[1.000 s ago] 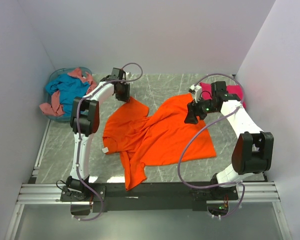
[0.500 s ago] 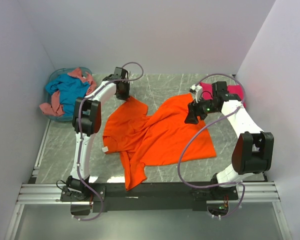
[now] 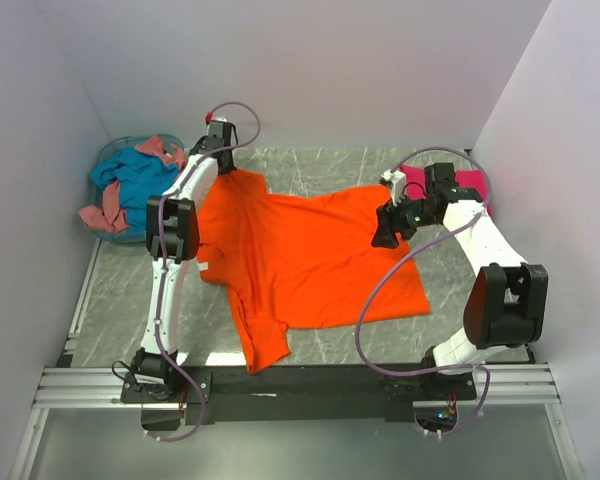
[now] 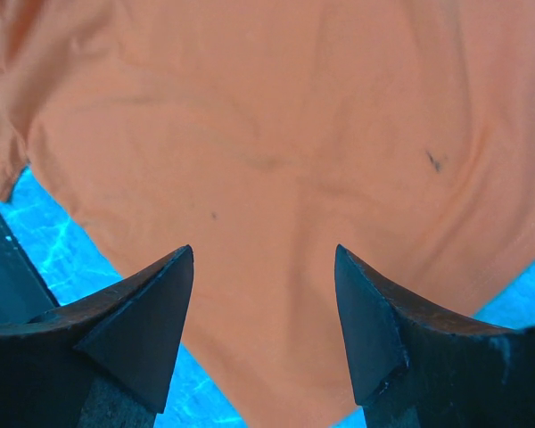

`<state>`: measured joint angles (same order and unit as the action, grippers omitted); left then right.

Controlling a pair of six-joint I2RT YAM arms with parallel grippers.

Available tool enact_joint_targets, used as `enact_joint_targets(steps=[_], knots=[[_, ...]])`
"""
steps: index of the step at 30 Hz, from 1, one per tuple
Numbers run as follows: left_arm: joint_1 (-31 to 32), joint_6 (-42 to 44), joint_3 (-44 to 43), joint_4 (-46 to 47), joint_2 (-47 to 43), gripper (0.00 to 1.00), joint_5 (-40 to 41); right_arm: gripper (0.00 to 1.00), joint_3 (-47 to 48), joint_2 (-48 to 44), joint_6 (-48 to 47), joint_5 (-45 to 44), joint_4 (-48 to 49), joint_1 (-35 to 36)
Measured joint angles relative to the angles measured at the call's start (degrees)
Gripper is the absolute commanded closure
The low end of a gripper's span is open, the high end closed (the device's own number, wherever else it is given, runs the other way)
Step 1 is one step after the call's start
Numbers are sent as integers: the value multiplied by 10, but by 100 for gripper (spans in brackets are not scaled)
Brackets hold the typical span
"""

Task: Fold and stack the t-shirts
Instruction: Flatten the tshirt out

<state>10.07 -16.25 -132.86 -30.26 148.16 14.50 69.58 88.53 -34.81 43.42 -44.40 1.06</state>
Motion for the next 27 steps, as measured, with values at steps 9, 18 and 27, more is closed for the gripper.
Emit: enact_joint_targets(steps=[9, 18, 27], knots=[[-9, -10, -33, 65, 9, 77, 0, 28, -5, 0, -10, -46, 3, -1], [-14, -33, 72, 104, -94, 33, -81, 27, -97, -75, -164, -73, -29, 58], [-27, -107, 565, 181, -675, 17, -103, 28, -174, -129, -132, -121, 42, 273]])
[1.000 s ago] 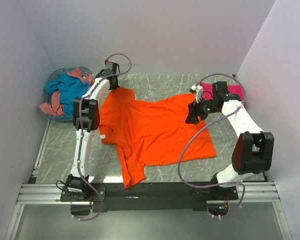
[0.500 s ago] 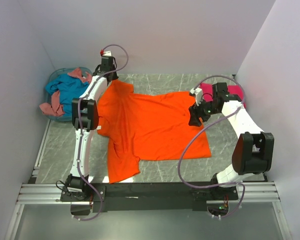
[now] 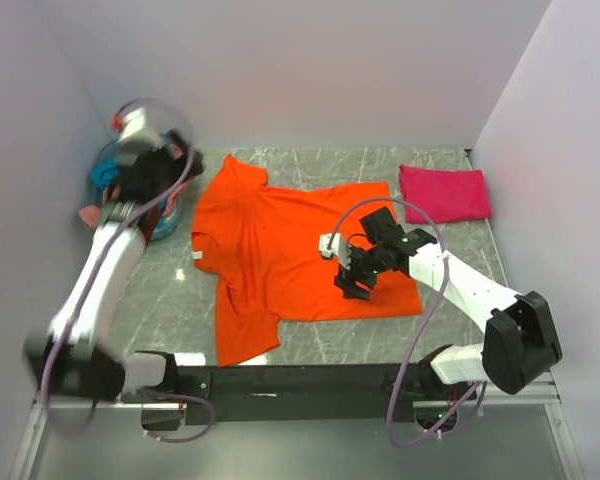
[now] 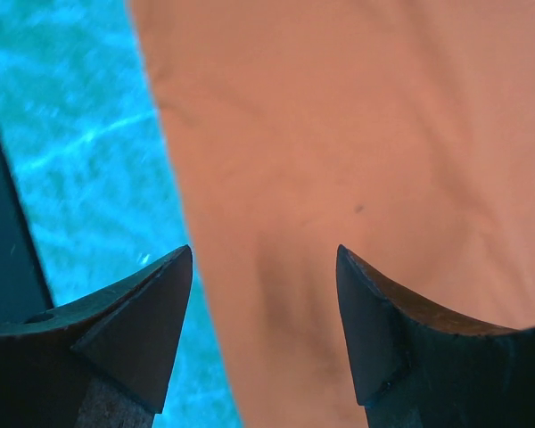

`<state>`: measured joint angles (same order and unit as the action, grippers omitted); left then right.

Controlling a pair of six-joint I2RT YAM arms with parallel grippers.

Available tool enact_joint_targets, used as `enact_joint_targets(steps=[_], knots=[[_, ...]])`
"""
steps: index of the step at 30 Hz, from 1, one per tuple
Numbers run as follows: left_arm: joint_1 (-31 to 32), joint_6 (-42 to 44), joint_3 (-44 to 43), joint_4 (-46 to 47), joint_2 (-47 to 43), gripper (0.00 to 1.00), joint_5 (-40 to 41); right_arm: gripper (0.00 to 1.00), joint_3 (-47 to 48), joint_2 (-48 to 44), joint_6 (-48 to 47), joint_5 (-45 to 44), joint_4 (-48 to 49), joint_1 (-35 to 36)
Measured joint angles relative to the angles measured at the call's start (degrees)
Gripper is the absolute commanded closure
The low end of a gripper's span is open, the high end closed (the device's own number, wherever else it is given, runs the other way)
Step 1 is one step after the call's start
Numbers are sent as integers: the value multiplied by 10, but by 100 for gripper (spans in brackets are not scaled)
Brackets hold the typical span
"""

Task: Fold and stack the t-shirts
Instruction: Flatten the tshirt out

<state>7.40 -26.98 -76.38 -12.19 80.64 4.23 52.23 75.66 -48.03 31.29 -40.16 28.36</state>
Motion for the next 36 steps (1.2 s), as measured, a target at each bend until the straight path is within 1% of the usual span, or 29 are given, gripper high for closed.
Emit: enact_joint_targets(steps=[3, 5, 7, 8, 10, 12, 15, 17, 19, 21, 22, 23, 25, 26, 30, 33, 36], knots=[[-32, -54, 169, 9, -188, 19, -12, 28, 9, 20, 35, -20, 35, 22], [-46, -98, 288, -1, -278, 21, -34, 28, 15, 41, 58, -34, 58, 39], [-46, -144, 394, -25, -329, 21, -71, 28, 15, 53, 79, -43, 74, 51], [-45, -169, 441, -47, -340, 21, -89, 28, 15, 55, 86, -45, 78, 54], [-43, -207, 501, -87, -345, 22, -116, 28, 15, 55, 101, -51, 85, 58], [-43, -236, 536, -114, -349, 22, -132, 28, 15, 54, 111, -59, 94, 58], [-31, -267, 539, -126, -332, 22, -134, 28, 15, 52, 123, -68, 102, 58], [-7, -282, 521, -136, -297, 23, -114, 27, 15, 48, 126, -70, 104, 58], [26, -294, 494, -143, -243, 24, -97, 27, 15, 43, 129, -74, 106, 58], [55, -299, 479, -141, -202, 31, -87, 27, 15, 40, 131, -77, 106, 58], [66, -302, 476, -140, -188, 38, -84, 27, 15, 39, 131, -78, 106, 58], [74, -304, 476, -140, -180, 56, -81, 27, 15, 39, 132, -79, 106, 57], [85, -316, 476, -150, -172, 78, -71, 27, 15, 39, 133, -79, 106, 57], [86, -317, 476, -156, -172, 91, -67, 27, 14, 39, 133, -79, 106, 57], [86, -339, 473, -198, -204, 99, -47, 27, 14, 35, 133, -80, 106, 53], [86, -362, 466, -246, -275, 100, -33, 27, 14, 26, 133, -79, 106, 48], [86, -396, 433, -321, -357, 100, -19, 27, 14, 10, 133, -78, 106, 40]])
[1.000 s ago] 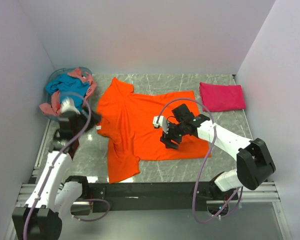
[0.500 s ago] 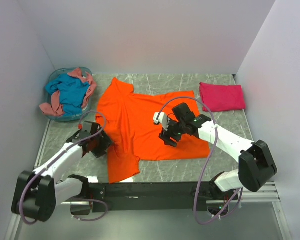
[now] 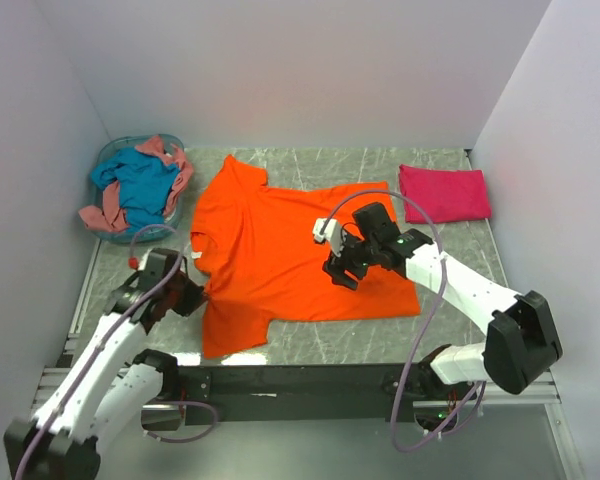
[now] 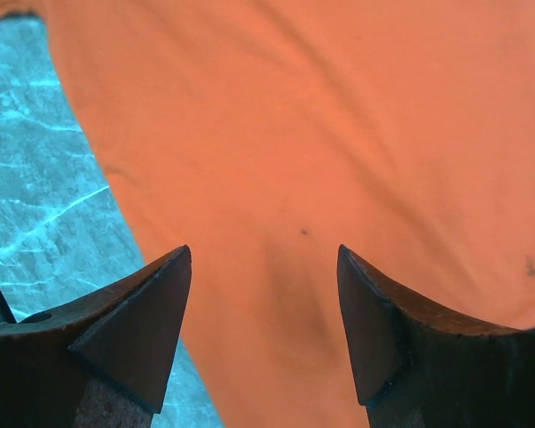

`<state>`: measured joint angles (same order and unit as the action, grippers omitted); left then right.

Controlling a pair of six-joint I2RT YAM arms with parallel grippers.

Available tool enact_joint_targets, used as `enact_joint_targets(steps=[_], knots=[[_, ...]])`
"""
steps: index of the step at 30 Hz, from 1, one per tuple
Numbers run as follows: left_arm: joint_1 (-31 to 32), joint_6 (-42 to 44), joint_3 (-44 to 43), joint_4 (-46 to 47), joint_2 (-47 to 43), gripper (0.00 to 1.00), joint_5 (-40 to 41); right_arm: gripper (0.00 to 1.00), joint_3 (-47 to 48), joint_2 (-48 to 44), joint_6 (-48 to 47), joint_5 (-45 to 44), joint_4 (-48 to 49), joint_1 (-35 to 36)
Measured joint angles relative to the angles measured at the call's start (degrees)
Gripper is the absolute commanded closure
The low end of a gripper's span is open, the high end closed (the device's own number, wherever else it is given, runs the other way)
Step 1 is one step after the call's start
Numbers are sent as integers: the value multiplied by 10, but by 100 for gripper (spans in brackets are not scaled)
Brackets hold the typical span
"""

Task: Fold and stack the t-shirts
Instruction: Flatten the tshirt out

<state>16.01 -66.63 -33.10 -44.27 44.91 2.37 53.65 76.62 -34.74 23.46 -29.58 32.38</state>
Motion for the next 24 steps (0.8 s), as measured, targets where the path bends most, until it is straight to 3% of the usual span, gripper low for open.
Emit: enact_joint_targets(steps=[6, 8, 9, 10, 12, 13, 14, 19, 24], knots=[[0, -82, -70, -126, -132, 98, -10, 27, 0, -36, -1, 6, -1, -25], [0, -107, -68, -166, -168, 89, -26, 27, 0, -45, -1, 11, -1, -35], [0, -114, -64, -182, -184, 82, -34, 26, 0, -49, -2, 14, -1, -40], [1, -123, -60, -201, -201, 60, -43, 26, 0, -52, -3, 16, -1, -45], [1, -136, -51, -230, -228, 40, -59, 26, 0, -56, -5, 19, -2, -55], [1, -143, -49, -245, -237, 24, -66, 26, 0, -57, -5, 21, -3, -59], [1, -144, -50, -257, -241, 19, -71, 26, 0, -56, -6, 21, -5, -63], [2, -111, -103, -271, -219, 18, -73, 26, 9, -32, 1, 25, -24, -99], [2, 31, -128, -99, -162, 14, -88, 26, 30, 3, 17, 40, -34, -167]])
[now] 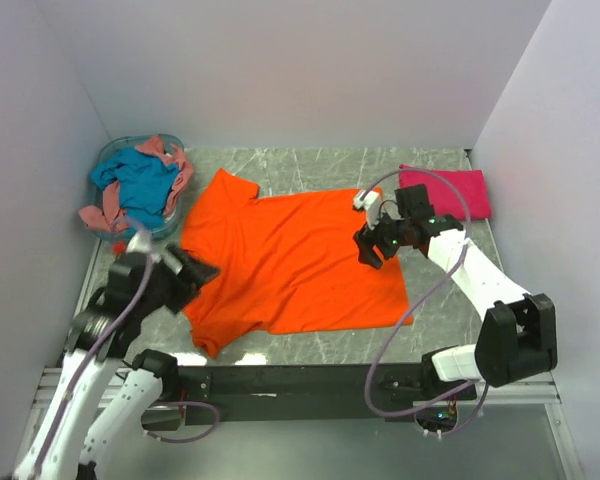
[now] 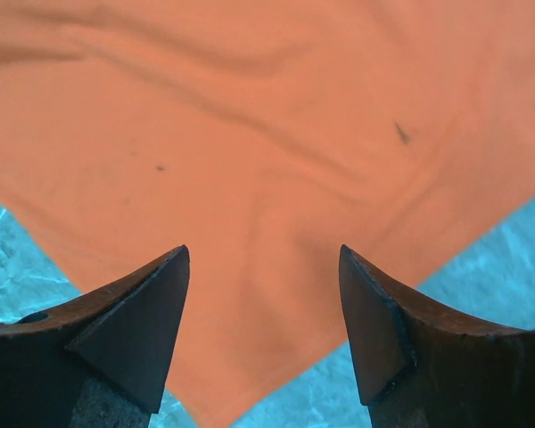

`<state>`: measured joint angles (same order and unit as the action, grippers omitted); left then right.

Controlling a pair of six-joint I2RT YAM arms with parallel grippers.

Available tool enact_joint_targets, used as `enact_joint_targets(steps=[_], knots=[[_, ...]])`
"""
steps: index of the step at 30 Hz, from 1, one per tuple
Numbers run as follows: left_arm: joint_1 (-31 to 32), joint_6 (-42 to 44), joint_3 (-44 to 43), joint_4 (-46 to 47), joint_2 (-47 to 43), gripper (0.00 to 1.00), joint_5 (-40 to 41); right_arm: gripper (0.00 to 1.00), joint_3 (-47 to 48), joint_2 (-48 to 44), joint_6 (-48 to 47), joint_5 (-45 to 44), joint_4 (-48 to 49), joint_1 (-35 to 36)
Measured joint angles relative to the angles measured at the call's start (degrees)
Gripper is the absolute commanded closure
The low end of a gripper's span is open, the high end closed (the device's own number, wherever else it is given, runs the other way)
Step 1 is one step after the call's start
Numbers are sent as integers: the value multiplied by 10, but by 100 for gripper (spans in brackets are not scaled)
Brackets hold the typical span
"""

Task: Fold and stack the t-shirts
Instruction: Flatten the tshirt out

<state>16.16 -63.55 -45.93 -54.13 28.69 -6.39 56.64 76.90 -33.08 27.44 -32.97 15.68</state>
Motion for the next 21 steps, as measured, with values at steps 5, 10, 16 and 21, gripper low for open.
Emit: enact_joint_targets(steps=[5, 10, 16, 21], knots=[[-5, 171, -23, 211, 263, 16, -9, 26, 49, 48, 36, 21, -9, -63], [-40, 303, -207, 312, 615, 20, -3, 33, 200, 192, 114, 49, -7, -121], [-83, 407, -506, 294, 875, 21, -9, 34, 416, 394, 229, 26, 0, -136], [-107, 445, -660, 291, 985, 22, -19, 34, 495, 492, 289, -19, 4, -136]])
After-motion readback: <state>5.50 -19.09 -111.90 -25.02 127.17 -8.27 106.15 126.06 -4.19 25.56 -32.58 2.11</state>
